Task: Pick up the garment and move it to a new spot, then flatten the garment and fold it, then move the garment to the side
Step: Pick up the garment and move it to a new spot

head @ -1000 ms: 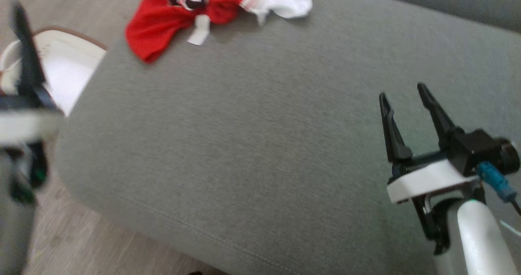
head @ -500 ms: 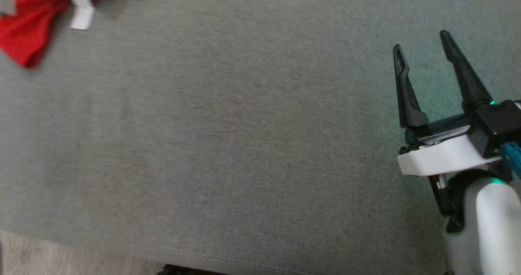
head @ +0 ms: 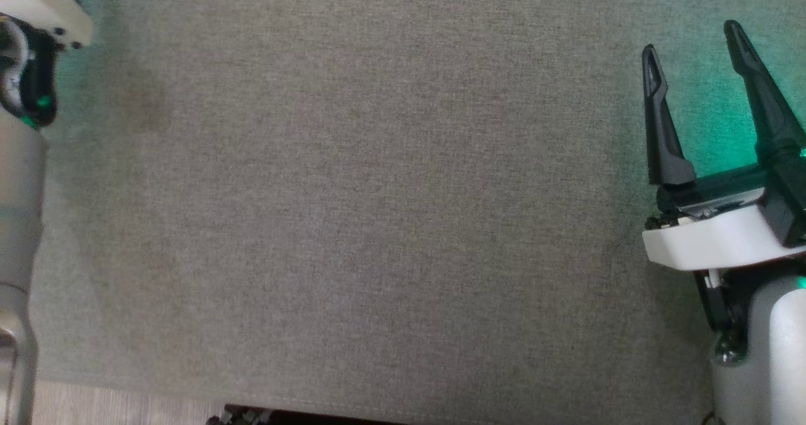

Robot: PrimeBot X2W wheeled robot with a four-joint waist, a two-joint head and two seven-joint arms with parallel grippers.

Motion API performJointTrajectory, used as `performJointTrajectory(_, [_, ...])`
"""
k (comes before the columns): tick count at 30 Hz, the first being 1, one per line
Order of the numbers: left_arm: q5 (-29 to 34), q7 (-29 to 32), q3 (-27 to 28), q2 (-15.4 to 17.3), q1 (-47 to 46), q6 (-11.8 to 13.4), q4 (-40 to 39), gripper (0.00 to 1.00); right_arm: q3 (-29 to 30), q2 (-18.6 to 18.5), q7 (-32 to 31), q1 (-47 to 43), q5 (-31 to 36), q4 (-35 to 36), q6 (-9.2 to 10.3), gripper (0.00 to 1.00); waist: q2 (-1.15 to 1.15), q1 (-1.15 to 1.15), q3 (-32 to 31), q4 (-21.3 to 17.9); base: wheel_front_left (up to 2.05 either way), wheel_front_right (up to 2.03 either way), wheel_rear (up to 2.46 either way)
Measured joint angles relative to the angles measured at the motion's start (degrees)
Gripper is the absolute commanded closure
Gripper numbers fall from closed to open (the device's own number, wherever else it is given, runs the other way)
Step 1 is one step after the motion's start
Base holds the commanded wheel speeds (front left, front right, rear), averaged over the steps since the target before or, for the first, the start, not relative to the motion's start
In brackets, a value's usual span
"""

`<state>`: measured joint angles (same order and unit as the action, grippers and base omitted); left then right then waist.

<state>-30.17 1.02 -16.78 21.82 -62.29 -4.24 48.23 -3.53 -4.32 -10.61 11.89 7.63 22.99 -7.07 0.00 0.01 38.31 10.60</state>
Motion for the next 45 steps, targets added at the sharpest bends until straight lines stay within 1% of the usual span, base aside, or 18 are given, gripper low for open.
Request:
performJointTrajectory(2, [0.8, -0.7, 0.0, 0.5, -1.1, 1.2, 2.3, 0.00, 0.0, 0.0, 0.0, 0.2, 0.0, 0.1, 0.00, 0.00, 0.00, 0.00, 0.6, -0.2, 0.00, 0.00, 0.00])
performJointTrajectory(5, [1.0, -0.6, -0.1, 0.5, -2.4, 1.0, 5.0, 0.00, 0.0, 0.0, 0.0, 0.3, 0.0, 0.1, 0.00, 0.00, 0.00, -0.01, 1.1, -0.4, 0.00, 0.00, 0.00])
performJointTrajectory(6, [1.0, -0.6, -0.3, 0.4, -2.6, 0.5, 5.6, 0.16, 0.0, 0.0, 0.0, 0.3, 0.0, 0.1, 0.00, 0.00, 0.00, -0.01, 1.1, -0.5, 0.00, 0.00, 0.00])
performJointTrajectory(7, [1.0, -0.6, -0.5, 0.3, -2.7, 0.1, 6.1, 0.55, 0.1, 0.0, 0.0, 0.3, 0.0, 0.1, 0.00, 0.00, 0.00, -0.01, 1.2, -0.4, 0.00, 0.00, 0.00])
performJointTrajectory(8, [1.0, -0.7, -0.8, 0.2, -2.9, 0.1, 6.7, 1.00, 0.2, 0.0, 0.0, 0.3, 0.0, 0.1, 0.00, 0.00, 0.00, -0.01, 1.1, -0.4, 0.00, 0.00, 0.00])
performJointTrajectory(10, [1.0, -1.5, -1.7, 0.0, -3.3, -0.7, 7.3, 1.00, 0.3, 0.0, 0.1, 0.4, 0.0, -0.1, 0.00, 0.00, 0.00, 0.00, 0.8, -0.3, 0.00, 0.00, 0.00])
performJointTrajectory(15, [1.6, -3.2, -3.2, -0.3, -4.1, -1.7, 8.4, 1.00, 0.2, 0.0, 1.3, 0.4, -0.7, -2.5, 0.00, 0.00, 0.00, -0.01, -1.2, -0.3, 0.00, 0.00, 0.00])
performJointTrajectory(19, [2.0, -3.7, -4.1, -0.1, -4.9, -2.2, 8.3, 1.00, 0.1, 0.1, 2.4, 0.4, -1.5, -4.4, 0.00, 0.00, 0.00, -0.01, -3.3, -0.4, 0.00, 0.00, 0.00])
performJointTrajectory(21, [2.1, -3.7, -5.3, 0.6, -5.3, -2.4, 7.9, 1.00, 0.0, 0.2, 3.2, 0.4, -2.2, -5.9, 0.00, 0.00, 0.00, -0.01, -5.0, -0.6, 0.00, 0.00, 0.00])
performJointTrajectory(23, [2.6, -3.8, -6.1, 1.4, -5.6, -2.9, 6.7, 1.00, -0.1, 0.3, 4.0, 0.4, -2.7, -7.2, 0.00, 0.00, 0.00, -0.01, -6.9, -0.8, 0.00, 0.00, 0.00])
performJointTrajectory(29, [3.1, -3.5, -10.3, 3.1, -6.3, -2.9, 1.3, 1.00, -0.2, 0.7, 6.8, 0.2, -5.0, -12.0, 0.00, 0.00, 0.00, -0.02, -13.2, -2.1, 0.00, 0.00, 0.00])
performJointTrajectory(33, [3.2, -2.2, -15.1, 3.2, -7.3, -3.2, -5.3, 1.00, -0.1, 0.8, 8.9, -0.5, -8.3, -15.3, 0.00, 0.00, 0.01, -0.02, -17.8, -3.2, 0.00, 0.00, 0.00])
performJointTrajectory(37, [1.1, -0.9, -18.5, 1.6, -8.7, -3.4, -12.0, 1.00, -0.2, 0.9, 10.7, -2.6, -10.9, -18.5, 0.00, 0.00, 0.01, -0.03, -22.5, -4.5, 0.00, 0.00, 0.00])
performJointTrajectory(40, [-1.6, 0.3, -20.6, -0.5, -10.1, -3.4, -17.0, 1.00, -0.1, 1.1, 12.0, -3.5, -12.6, -20.3, 0.00, 0.00, 0.01, -0.03, -25.9, -5.5, 0.00, 0.00, 0.00])
performJointTrajectory(45, [-7.9, 1.1, -20.2, -5.3, -10.2, -3.3, -23.1, 1.00, 0.0, 1.2, 13.7, -4.5, -14.3, -22.2, 0.00, 0.00, 0.01, -0.03, -29.7, -7.5, 0.00, 0.00, 0.00])
